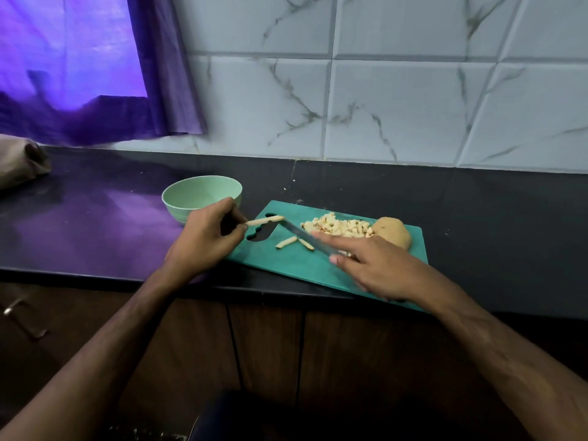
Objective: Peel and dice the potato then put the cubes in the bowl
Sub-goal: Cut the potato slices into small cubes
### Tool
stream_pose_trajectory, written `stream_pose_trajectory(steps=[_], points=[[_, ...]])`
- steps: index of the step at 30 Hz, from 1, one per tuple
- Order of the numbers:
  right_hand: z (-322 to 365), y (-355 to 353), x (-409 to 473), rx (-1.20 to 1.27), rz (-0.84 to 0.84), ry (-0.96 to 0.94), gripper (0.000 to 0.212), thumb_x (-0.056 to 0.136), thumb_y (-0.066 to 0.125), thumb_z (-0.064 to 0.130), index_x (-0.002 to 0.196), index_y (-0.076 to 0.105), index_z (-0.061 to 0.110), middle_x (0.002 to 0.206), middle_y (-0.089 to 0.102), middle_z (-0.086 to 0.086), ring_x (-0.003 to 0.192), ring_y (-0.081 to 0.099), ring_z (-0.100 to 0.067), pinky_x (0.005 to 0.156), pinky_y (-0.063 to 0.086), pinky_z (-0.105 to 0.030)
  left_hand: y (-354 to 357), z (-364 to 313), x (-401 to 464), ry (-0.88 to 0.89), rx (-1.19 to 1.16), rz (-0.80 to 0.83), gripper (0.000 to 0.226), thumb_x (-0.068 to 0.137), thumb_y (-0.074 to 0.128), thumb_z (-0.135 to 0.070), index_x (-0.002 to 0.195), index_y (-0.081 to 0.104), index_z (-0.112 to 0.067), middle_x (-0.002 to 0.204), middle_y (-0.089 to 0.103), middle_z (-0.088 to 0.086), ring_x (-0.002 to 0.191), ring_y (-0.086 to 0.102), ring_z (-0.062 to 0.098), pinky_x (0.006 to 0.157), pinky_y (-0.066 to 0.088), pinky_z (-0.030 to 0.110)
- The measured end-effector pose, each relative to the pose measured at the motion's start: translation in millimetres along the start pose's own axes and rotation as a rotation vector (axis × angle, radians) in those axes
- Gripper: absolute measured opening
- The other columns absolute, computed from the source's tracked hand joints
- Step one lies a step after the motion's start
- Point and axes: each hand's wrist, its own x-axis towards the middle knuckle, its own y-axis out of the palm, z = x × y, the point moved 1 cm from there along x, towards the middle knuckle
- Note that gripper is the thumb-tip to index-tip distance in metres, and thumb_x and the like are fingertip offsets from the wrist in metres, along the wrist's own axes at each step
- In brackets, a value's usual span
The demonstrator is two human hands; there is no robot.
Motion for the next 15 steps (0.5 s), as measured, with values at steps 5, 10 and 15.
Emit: stream_pose_trajectory(steps=[5,10,15], points=[[18.4,11.8,-9.8,-0.391,-0.016,-0.06,0.051,0.109,0.029,0.048,0.152,0.008,0.063,0.068,0.049,0.006,0.06,0.047,-0.008,0.057,0.041,-0.03,3.9,-6.1,-0.4,0.002,0.018,-0.03,0.017,0.084,0.077,-0.003,0.082,0.065,-0.015,0.073,0.061,-0.019,0.068,0.056,-0.003,0.06,0.037,0.01],[7.9,6.7,-7.7,-0.489,-0.057,-0.004,0.052,0.109,0.026,0.048,0.154,0.003,0.061,0.072,0.047,0.006,0.063,0.043,-0.006,0.051,0.03,-0.026,16.3,-6.3,2.0,0.034,0.019,-0.002,0.015,0.084,0.077,-0.002,0.081,0.064,-0.009,0.074,0.063,-0.011,0.07,0.056,-0.005,0.062,0.037,0.008],[-10.8,-0.8,-2.4,-0.403,-0.091,0.112,0.051,0.109,0.032,0.043,0.152,0.013,0.063,0.068,0.048,0.008,0.061,0.046,-0.008,0.052,0.033,-0.026,28.1,-6.4,8.2,0.047,0.005,0.019,0.018,0.082,0.079,-0.005,0.08,0.062,-0.011,0.077,0.061,-0.014,0.073,0.058,-0.002,0.065,0.039,0.01]])
